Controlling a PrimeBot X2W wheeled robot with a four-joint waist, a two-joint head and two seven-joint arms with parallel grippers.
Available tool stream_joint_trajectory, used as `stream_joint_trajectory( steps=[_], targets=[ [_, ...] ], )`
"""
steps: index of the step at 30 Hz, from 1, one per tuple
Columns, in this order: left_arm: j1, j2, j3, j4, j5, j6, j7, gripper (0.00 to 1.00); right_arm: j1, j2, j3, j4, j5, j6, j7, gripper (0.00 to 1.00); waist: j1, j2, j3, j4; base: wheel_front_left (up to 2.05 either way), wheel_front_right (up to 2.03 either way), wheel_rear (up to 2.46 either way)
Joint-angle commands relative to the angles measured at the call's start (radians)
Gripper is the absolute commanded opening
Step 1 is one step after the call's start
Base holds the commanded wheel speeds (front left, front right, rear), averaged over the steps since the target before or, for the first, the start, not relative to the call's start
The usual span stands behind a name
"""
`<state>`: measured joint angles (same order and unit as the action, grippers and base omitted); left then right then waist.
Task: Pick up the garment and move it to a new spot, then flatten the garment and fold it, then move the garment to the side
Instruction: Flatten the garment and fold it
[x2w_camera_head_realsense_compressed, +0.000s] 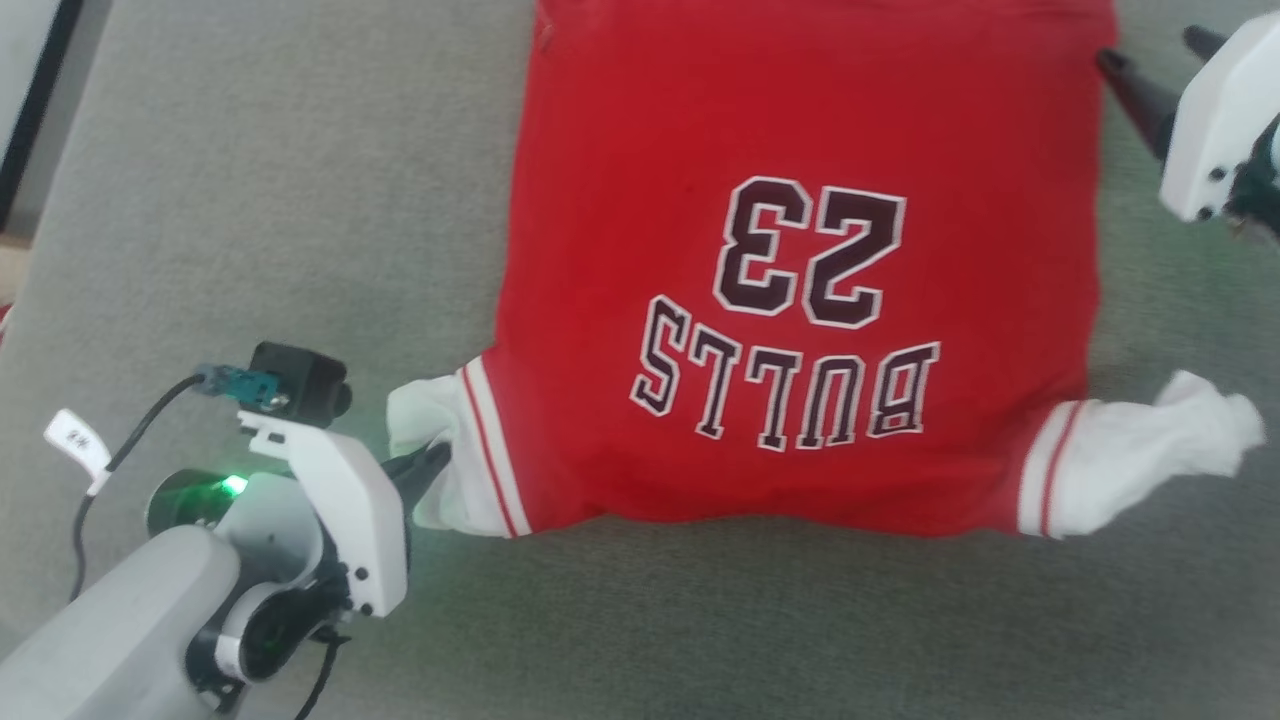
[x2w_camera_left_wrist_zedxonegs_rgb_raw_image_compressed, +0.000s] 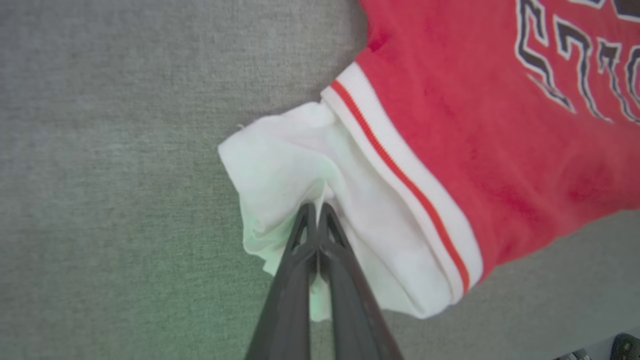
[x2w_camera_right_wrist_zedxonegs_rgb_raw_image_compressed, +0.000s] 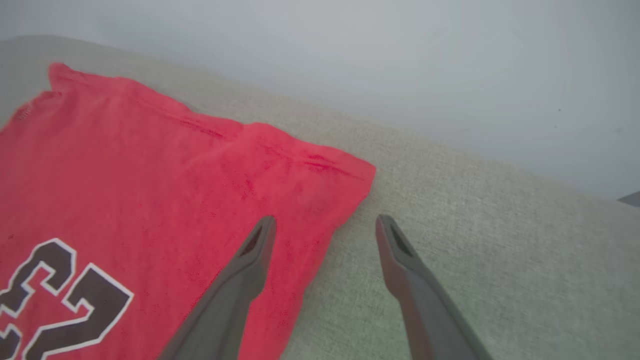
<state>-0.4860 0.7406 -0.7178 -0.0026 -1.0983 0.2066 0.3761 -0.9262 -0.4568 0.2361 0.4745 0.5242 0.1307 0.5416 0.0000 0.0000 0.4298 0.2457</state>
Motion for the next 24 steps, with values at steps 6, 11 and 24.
stream_joint_trajectory(
  steps=[6, 11, 24],
  targets=[
    [-0.058, -0.058, -0.03, 0.058, 0.031, -0.047, -0.006, 0.0, -0.169, 0.01, -0.021, 0.262, -0.059, 0.0, 0.045, 1.0, 0.0, 0.0, 0.05, 0.081, 0.0, 0.0, 0.0],
    [-0.089, -0.096, -0.048, 0.105, 0.034, -0.078, -0.009, 0.0, -0.264, 0.037, -0.062, 0.457, -0.089, 0.0, 0.116, 1.0, 0.0, 0.0, 0.068, 0.116, 0.0, 0.0, 0.0],
    [-0.119, -0.132, -0.049, 0.199, 0.025, -0.116, -0.03, 0.0, -0.335, 0.073, -0.024, 0.638, -0.156, 0.0, 0.23, 0.0, 0.0, 0.0, 0.073, 0.104, 0.0, 0.0, 0.0]
  ],
)
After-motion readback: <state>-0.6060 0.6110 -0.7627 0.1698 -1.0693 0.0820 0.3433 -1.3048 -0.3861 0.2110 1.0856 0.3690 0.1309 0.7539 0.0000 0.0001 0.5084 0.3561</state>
